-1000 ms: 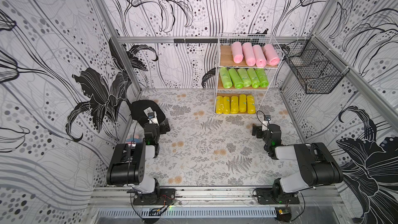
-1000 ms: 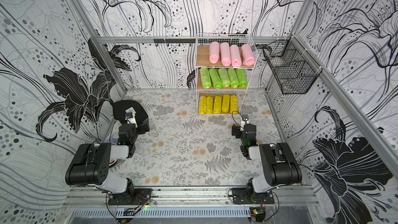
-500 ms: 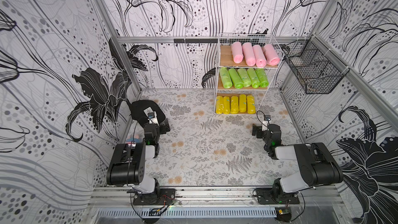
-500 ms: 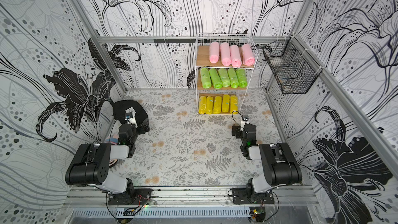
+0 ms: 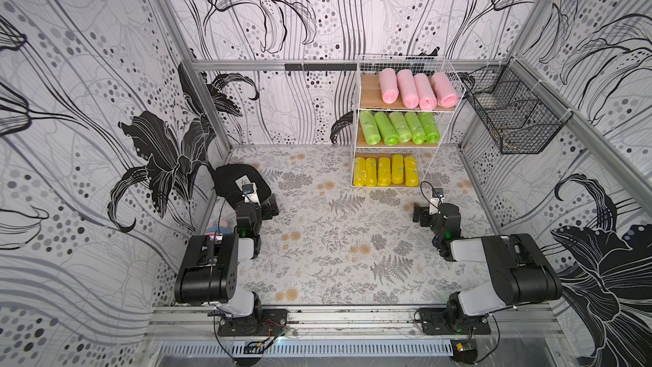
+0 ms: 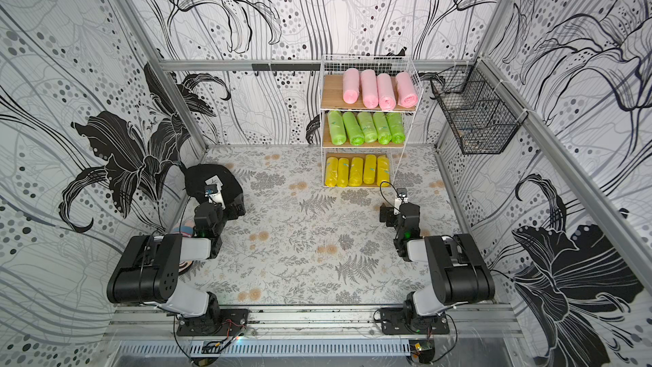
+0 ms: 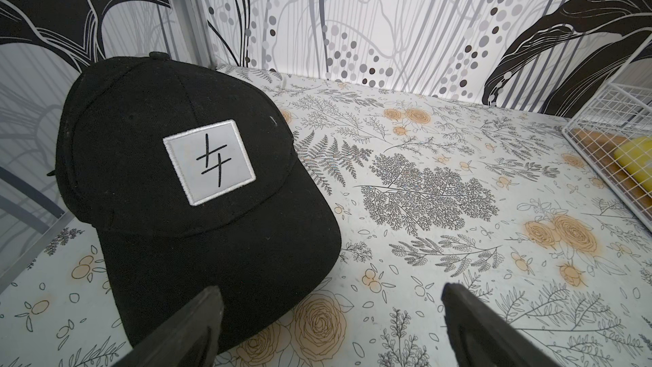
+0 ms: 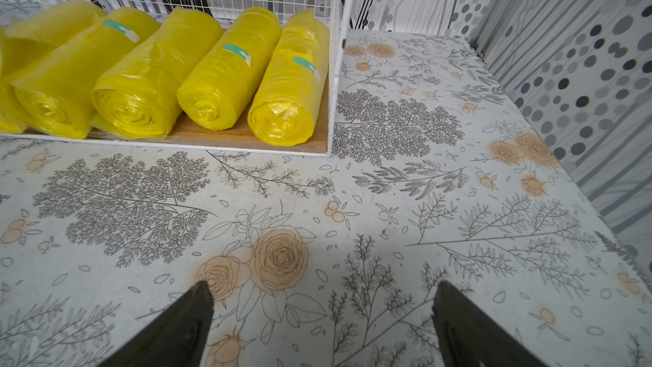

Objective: Sort the rolls of trash bags by color and place them on the shelf
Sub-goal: Reset both arms

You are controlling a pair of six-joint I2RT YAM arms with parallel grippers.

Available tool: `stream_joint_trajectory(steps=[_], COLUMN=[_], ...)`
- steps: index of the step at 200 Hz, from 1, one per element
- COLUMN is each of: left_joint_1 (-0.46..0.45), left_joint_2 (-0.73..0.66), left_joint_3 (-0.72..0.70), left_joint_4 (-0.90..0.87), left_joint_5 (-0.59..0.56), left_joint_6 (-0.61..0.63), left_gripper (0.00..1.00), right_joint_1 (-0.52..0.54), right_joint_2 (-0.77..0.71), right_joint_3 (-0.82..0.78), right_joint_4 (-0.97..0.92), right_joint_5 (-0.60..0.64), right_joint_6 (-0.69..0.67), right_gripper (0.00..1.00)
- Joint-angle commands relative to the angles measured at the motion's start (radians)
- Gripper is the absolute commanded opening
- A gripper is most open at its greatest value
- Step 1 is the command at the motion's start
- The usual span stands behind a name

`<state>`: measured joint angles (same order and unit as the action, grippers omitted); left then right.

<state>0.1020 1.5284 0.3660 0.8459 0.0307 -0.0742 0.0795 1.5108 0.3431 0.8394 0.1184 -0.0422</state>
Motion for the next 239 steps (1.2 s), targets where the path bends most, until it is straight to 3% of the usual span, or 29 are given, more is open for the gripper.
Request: stream_joint_trajectory(steps=[1, 72, 100, 108, 123, 132, 137, 141, 164, 239], left_joint_1=[0.006, 0.010, 0.006, 0.004, 0.004, 0.004, 0.000, -0.005, -0.007, -0.008], left_joint_2=[0.000, 0.000, -0.030, -0.035, -0.030, -0.023, -0.019, -0.018, 0.005, 0.001], left_joint_3=[-0.001, -0.001, -0.016, -0.009, -0.010, -0.032, -0.034, -0.031, -0.020, -0.004], left_joint_4=[0.048, 0.048, 0.049, 0.037, 0.039, 0.088, 0.097, 0.093, 0.099, 0.058], left_joint_5=[0.012, 0.015, 0.148, 0.099, -0.115, -0.006, 0.122, 0.141, -0.154, -0.061], left_joint_6=[-0.006, -0.010, 0.042, 0.034, -0.058, -0.006, 0.039, 0.060, -0.037, -0.005], left_gripper=[1.00, 0.99, 0.99, 0.99, 0.99, 0.99, 0.99, 1.00, 0.99, 1.00], right_joint_1=[-0.006, -0.005, -0.006, -0.006, -0.006, -0.006, -0.006, -0.006, -0.006, -0.006], right_joint_2=[-0.008, -0.008, -0.008, -0.007, -0.007, -0.007, -0.007, -0.007, -0.008, -0.007], right_joint_3=[0.013, 0.014, 0.014, 0.013, 0.013, 0.016, 0.015, 0.015, 0.016, 0.016], right_joint_4=[0.024, 0.024, 0.023, 0.023, 0.022, 0.022, 0.022, 0.022, 0.022, 0.022], right_joint_5=[-0.008, -0.008, -0.008, -0.008, -0.008, -0.009, -0.008, -0.009, -0.010, -0.010], right_joint_6=[0.008, 0.008, 0.008, 0.008, 0.008, 0.008, 0.008, 0.008, 0.008, 0.008], right_gripper=[1.00, 1.00, 1.00, 1.00, 1.00, 1.00, 1.00, 1.00, 1.00, 1.00])
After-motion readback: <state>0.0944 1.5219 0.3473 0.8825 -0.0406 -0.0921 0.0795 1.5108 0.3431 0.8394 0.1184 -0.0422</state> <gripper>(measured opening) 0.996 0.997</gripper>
